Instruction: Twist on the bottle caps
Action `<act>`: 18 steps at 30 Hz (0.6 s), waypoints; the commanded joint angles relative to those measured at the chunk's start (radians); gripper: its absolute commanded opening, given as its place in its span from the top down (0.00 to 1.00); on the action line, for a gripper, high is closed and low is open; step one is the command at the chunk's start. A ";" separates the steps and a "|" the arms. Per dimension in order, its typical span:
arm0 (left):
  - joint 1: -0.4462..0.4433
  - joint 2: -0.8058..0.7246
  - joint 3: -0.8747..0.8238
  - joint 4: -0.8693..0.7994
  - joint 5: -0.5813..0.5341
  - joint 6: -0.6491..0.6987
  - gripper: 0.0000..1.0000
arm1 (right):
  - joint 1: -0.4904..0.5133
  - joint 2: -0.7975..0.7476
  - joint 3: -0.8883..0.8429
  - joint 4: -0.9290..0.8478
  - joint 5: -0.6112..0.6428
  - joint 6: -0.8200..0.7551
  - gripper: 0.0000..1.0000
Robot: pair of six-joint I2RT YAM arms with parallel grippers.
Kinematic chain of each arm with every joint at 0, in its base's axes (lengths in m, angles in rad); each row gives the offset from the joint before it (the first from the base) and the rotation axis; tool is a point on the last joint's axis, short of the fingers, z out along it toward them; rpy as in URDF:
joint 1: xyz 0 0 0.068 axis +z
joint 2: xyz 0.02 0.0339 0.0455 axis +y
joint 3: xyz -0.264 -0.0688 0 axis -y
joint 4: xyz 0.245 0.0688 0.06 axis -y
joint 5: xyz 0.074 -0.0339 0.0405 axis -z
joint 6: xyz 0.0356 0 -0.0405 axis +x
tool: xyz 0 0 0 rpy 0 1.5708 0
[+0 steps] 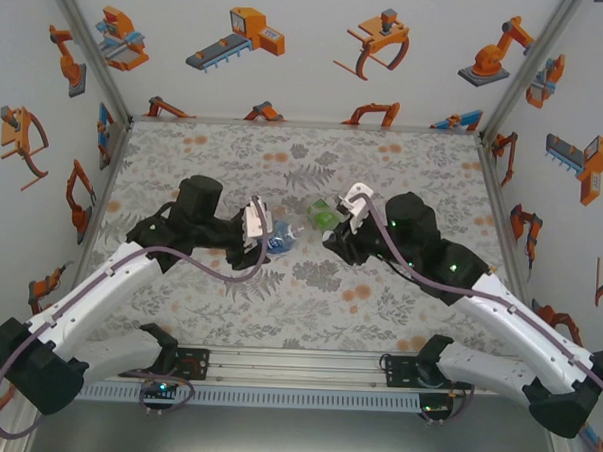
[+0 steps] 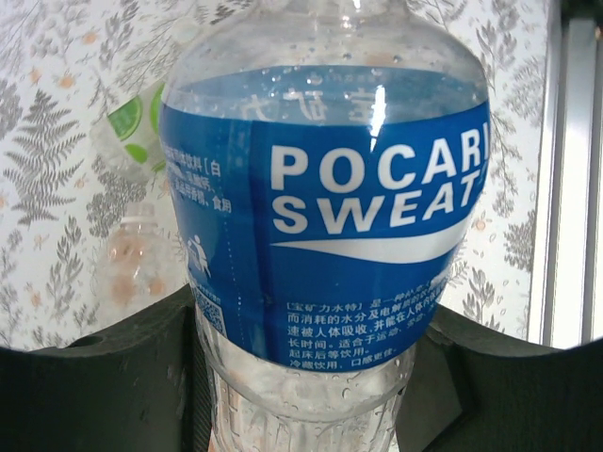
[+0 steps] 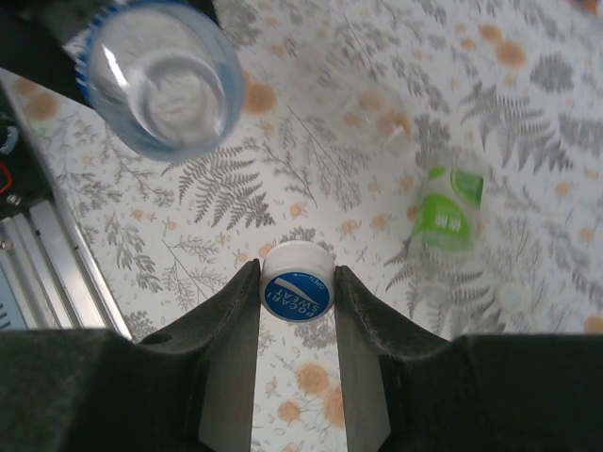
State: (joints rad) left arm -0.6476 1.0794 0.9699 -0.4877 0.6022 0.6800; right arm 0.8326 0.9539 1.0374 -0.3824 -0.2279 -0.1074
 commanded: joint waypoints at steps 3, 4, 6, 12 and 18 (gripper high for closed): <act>-0.071 0.021 0.062 -0.070 -0.053 0.139 1.00 | -0.001 -0.045 0.034 0.052 -0.246 -0.192 0.93; -0.084 0.024 0.064 -0.070 -0.061 0.146 1.00 | -0.001 -0.049 0.035 0.055 -0.284 -0.214 0.93; -0.107 0.030 0.068 -0.072 -0.078 0.152 1.00 | -0.001 -0.052 0.033 0.052 -0.354 -0.262 0.94; -0.158 0.037 0.081 -0.095 -0.110 0.169 1.00 | -0.001 -0.053 0.026 0.048 -0.463 -0.337 0.94; -0.185 0.026 0.085 -0.095 -0.106 0.167 1.00 | -0.001 -0.031 0.024 0.036 -0.473 -0.341 0.95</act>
State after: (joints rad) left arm -0.8215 1.1160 1.0187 -0.5621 0.4892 0.8246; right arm 0.8326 0.9161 1.0428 -0.3607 -0.6506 -0.4164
